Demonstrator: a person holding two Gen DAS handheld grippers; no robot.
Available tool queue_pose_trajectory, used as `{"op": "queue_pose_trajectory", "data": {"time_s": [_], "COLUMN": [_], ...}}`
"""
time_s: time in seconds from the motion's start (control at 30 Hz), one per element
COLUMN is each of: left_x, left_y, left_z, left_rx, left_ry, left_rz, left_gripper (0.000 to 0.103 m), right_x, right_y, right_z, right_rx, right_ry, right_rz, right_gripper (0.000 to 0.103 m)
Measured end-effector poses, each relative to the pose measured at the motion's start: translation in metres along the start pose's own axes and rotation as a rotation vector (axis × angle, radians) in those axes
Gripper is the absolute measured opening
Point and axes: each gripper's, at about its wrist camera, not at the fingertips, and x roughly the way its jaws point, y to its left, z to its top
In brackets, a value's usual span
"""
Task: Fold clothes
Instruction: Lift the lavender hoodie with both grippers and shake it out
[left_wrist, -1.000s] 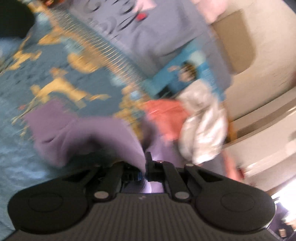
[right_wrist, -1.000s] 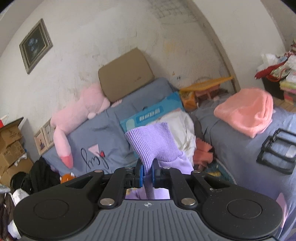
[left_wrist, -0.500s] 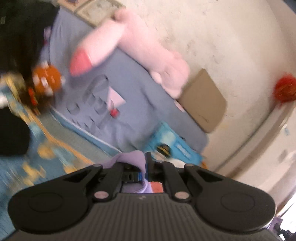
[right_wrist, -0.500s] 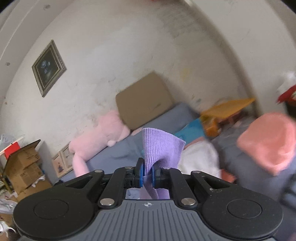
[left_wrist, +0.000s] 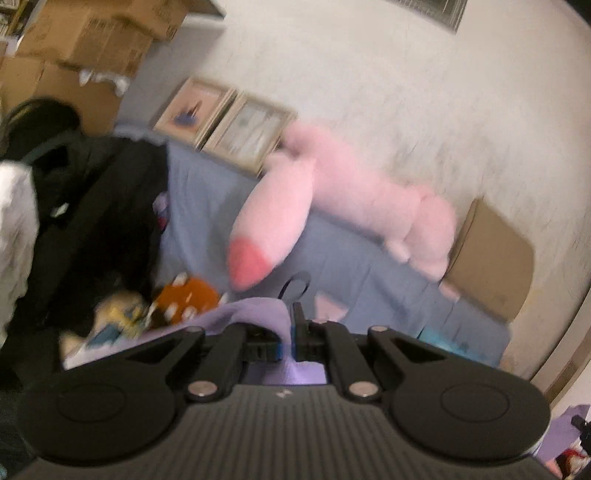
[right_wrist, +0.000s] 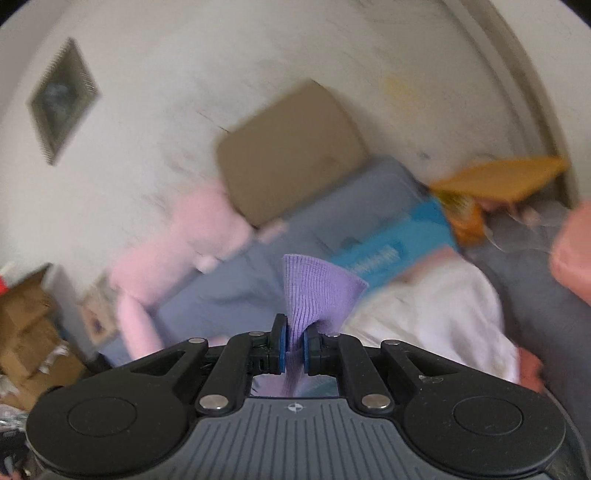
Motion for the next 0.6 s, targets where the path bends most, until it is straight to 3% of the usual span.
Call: {"op": "queue_pose_trajectory", "data": {"time_s": [0.13,0.33,0.47,0.6], "left_x": [0.017,0.042,0.051,0.047], "left_y": [0.041,0.1,0.112,0.117], "left_z": [-0.074,-0.202,-0.272,-0.301], "left_rx": [-0.069,-0.153,-0.061,0.009], "left_ry": [0.136,0.351,0.468,0.515], "left_rz": [0.044,0.189,0.29,0.33], "left_gripper": [0.004,0.005,0.005,0.006], "right_x": [-0.005,0.0,0.014,0.019], "right_y": [-0.057,-0.106,-0.113,-0.109], "right_z": [-0.024,-0.084,-0.136,-0.174], "right_rx": [0.128,0.05,-0.107,-0.255], "right_ry": [0.077,0.262,0.369,0.413], "right_rz": [-0.085,-0.276,-0.374,-0.426], "right_gripper": [0.008,0.008,0.008,0.009]}}
